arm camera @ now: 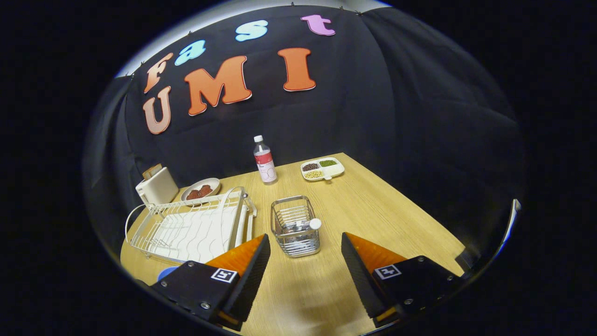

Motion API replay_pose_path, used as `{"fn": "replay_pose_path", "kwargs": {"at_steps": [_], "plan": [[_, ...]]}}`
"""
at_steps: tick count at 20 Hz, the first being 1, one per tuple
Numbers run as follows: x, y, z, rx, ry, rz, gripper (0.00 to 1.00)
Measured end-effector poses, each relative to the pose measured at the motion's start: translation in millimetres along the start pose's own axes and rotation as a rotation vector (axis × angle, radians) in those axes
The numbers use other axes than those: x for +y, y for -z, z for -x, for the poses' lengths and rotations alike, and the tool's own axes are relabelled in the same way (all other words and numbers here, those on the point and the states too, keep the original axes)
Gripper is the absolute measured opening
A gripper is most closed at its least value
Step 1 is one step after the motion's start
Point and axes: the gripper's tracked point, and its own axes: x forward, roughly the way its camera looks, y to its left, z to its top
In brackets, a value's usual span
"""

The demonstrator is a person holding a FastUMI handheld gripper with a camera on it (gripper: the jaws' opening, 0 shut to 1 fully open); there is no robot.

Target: Take the plate from the dish rack, then take the spoon from the basket and place it into the plate.

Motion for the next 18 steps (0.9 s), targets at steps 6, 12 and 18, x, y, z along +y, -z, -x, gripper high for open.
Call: {"fn": "replay_pose_path", "kwargs": {"at_steps": [6, 12, 18], "plan": [[-0.4, -8.0, -40.5, -0.033, -0.068, 0.083, 0.72], [3.0, -7.6, -48.8, -0.035, -0.095, 0.078, 0.17], [11.7, -27.1, -34.5, -0.085, -0.084, 0.113, 0.05]]}}
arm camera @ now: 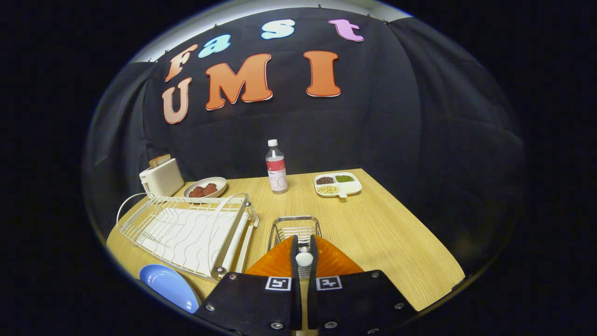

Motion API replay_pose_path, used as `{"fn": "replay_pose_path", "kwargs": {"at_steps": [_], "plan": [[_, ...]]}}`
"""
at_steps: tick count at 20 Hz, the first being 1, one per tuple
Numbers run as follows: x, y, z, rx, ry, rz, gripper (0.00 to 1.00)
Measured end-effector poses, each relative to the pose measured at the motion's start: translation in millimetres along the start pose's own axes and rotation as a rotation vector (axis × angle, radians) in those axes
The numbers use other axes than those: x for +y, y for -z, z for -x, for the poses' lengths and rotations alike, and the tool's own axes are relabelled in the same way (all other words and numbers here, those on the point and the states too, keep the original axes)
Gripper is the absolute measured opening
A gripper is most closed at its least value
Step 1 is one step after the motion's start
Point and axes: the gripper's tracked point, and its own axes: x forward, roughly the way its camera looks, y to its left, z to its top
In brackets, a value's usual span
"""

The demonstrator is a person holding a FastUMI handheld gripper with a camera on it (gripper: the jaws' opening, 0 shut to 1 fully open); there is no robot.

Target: Take the plate from the dish rack, then take the spoon from the basket and place it into the plate.

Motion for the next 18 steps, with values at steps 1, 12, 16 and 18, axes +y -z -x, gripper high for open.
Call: {"fn": "replay_pose_path", "kwargs": {"at_steps": [1, 12, 16, 18], "plan": [[2.1, -5.8, 4.7, -0.004, 0.006, 0.003, 0.05], [89.3, -75.1, 108.5, -0.12, -0.059, 0.008, 0.05], [139.0, -65.0, 138.3, -0.123, -0.123, 0.02, 0.05], [163.6, -51.2, 148.7, -0.105, -0.158, 0.035, 0.05]]}}
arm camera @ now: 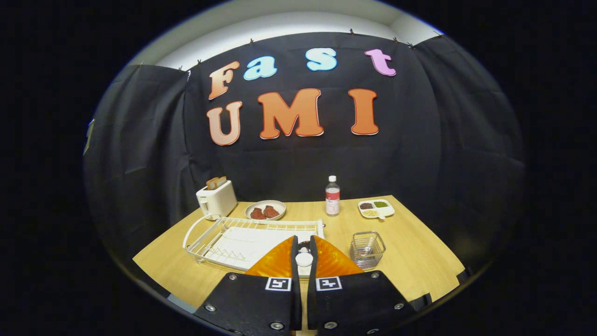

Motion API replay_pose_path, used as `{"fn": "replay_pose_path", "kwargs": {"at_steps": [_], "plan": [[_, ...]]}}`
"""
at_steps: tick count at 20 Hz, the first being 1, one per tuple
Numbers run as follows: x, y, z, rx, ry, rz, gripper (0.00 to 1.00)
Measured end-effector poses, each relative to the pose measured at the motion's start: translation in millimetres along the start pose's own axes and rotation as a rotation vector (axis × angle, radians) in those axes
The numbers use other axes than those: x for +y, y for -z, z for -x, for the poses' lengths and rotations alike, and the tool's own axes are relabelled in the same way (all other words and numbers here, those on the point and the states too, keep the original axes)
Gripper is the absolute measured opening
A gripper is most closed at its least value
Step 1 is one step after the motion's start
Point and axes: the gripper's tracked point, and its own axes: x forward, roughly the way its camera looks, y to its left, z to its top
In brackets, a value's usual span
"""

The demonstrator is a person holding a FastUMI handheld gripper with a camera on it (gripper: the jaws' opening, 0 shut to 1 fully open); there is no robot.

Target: Take the plate from the dish rack, then take the spoon from the basket and place it into the plate.

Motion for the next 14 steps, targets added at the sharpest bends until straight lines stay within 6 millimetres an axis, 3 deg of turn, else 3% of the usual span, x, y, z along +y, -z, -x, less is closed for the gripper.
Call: {"fn": "replay_pose_path", "kwargs": {"at_steps": [7, 14], "plan": [[65.4, 56.4, 8.8, 0.077, -0.111, -0.002, 0.05], [94.4, 122.2, 2.0, 0.171, -0.187, -0.004, 0.05]]}}
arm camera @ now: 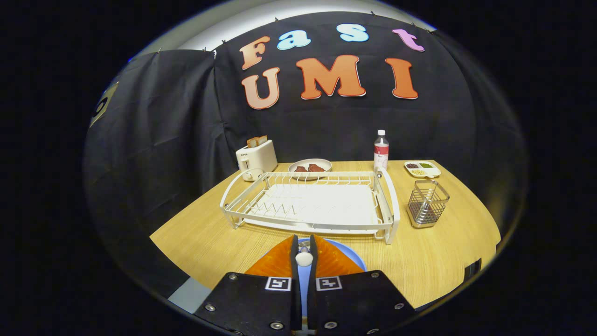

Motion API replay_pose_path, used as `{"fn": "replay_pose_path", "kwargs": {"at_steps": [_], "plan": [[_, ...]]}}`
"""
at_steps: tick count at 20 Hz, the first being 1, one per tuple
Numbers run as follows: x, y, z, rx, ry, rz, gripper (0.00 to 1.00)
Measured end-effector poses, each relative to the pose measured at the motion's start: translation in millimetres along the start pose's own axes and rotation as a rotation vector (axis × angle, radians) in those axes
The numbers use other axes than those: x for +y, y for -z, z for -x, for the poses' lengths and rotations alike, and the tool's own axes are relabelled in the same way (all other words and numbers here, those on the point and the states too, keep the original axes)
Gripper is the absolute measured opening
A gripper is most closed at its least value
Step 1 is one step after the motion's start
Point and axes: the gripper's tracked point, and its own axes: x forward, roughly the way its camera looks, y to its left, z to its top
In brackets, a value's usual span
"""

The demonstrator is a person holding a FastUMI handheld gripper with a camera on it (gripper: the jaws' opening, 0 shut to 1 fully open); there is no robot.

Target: Take the plate from the dish rack, then take the spoon from the basket and place it into the plate.

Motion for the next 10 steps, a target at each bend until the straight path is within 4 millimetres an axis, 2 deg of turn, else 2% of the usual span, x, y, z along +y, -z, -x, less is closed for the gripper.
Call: {"fn": "replay_pose_path", "kwargs": {"at_steps": [2, 5, 10], "plan": [[3.6, 14.4, -7.4, 0.018, -0.009, 0.0, 0.05], [9.7, 23.1, -9.9, 0.027, -0.037, 0.008, 0.06], [11.1, 35.5, -8.5, 0.062, -0.041, 0.035, 0.15]]}}
